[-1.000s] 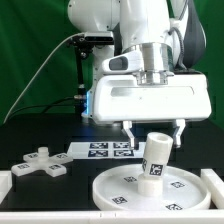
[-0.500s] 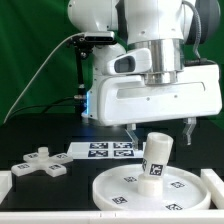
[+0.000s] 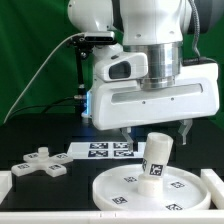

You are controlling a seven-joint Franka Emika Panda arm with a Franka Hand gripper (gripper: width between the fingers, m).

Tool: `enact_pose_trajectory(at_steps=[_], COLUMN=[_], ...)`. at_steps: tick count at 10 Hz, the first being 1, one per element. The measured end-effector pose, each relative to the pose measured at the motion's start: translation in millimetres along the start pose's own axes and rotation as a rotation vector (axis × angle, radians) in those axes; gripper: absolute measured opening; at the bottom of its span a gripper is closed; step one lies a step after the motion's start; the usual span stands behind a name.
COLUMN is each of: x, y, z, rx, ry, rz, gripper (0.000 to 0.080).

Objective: Assemble round table

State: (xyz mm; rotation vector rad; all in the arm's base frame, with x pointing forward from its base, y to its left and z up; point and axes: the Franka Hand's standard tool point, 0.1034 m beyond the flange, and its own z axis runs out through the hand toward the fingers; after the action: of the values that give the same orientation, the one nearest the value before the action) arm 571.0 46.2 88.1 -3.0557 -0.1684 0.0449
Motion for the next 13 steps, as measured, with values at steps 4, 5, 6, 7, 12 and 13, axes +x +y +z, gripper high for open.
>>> enact_pose_trajectory(at_steps=[4, 5, 6, 7, 12, 13], x=[0.2, 0.9, -1.5, -4.4, -6.4, -6.6], y=[4.2, 5.7, 6.1, 6.8, 9.1, 8.6], z=[-0.5, -0.6, -0.7, -0.4, 1.1, 1.1], rx=[-0.003, -0.008, -0.009, -0.005, 0.114, 0.126], ry=[0.002, 0.032, 0.057, 0.063, 0.043, 0.033], rz=[0.192, 0.304, 0.408, 0.554, 1.198, 1.322], gripper=[0.0413, 0.0413, 0.0413, 0.0413, 0.0413, 0.0413])
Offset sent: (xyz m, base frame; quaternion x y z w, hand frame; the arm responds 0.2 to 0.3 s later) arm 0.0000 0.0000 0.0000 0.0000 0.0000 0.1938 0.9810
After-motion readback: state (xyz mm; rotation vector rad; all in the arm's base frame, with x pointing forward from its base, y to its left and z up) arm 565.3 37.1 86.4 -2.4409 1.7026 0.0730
